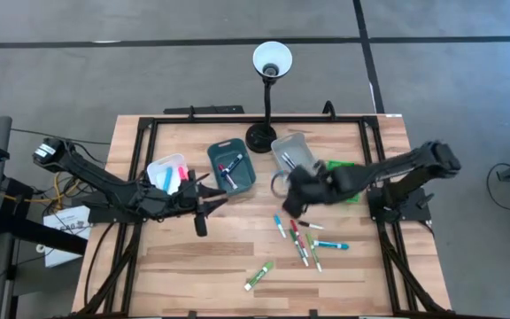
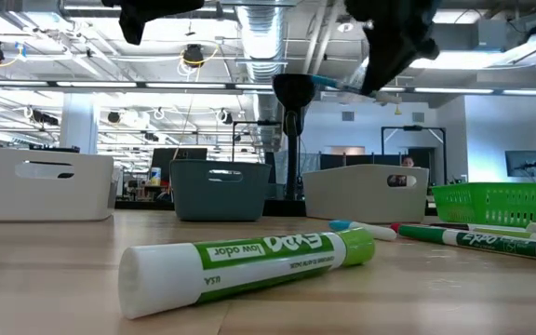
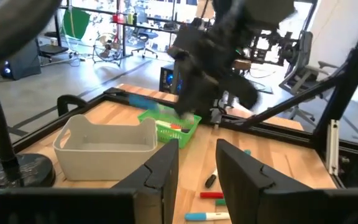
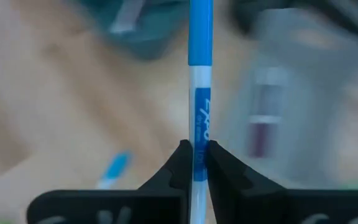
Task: Pick & Place Markers
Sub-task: Put the light blue small marker pen into the gray bin, then put the red small marker pen into the gray bin
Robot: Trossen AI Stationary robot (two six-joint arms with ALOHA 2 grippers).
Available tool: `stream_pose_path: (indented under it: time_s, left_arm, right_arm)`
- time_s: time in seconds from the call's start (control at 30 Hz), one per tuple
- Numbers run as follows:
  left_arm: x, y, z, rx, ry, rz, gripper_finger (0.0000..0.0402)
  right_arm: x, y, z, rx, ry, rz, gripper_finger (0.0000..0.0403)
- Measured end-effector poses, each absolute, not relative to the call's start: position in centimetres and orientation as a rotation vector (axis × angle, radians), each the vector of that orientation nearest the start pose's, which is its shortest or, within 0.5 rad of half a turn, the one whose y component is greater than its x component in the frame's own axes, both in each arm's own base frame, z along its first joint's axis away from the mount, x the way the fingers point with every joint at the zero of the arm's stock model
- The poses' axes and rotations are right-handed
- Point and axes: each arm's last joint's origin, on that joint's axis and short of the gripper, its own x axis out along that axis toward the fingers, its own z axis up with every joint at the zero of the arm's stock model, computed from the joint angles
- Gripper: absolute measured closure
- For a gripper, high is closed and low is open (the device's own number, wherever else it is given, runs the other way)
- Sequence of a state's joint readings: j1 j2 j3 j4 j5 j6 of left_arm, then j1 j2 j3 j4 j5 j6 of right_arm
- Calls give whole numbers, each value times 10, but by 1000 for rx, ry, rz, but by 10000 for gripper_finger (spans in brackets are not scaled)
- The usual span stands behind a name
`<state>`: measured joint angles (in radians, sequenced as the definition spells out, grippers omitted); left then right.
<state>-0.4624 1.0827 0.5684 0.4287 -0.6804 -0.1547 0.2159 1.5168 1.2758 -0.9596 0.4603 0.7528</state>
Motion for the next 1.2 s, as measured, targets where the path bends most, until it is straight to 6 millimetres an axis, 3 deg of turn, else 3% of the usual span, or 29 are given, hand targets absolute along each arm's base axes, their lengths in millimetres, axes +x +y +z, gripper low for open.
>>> stream_pose_path:
  time_s: [0.1,0.23,0.47,0.6,0.87,1.2]
  left_arm:
    - [213,-86,261,-109,53,222,298]
    - [213,-86,261,-109,52,223,298]
    - [213,-86,261,-110,51,222,298]
    - [213,-86,261,-110,52,222,298]
    - [213,-86,261,-108,55,222,298]
    - [213,-86,260,-107,57,222,298]
  right_arm:
    - [281,23,284,260,984,-739,390]
    - [285,-12,280,291,1006,-816,391]
    - [302,-67,237,456,1203,-865,399]
    - [309,-89,214,453,1283,-865,401]
    - [320,-104,192,430,1301,-814,403]
    - [321,-88,211,375,1239,-737,401]
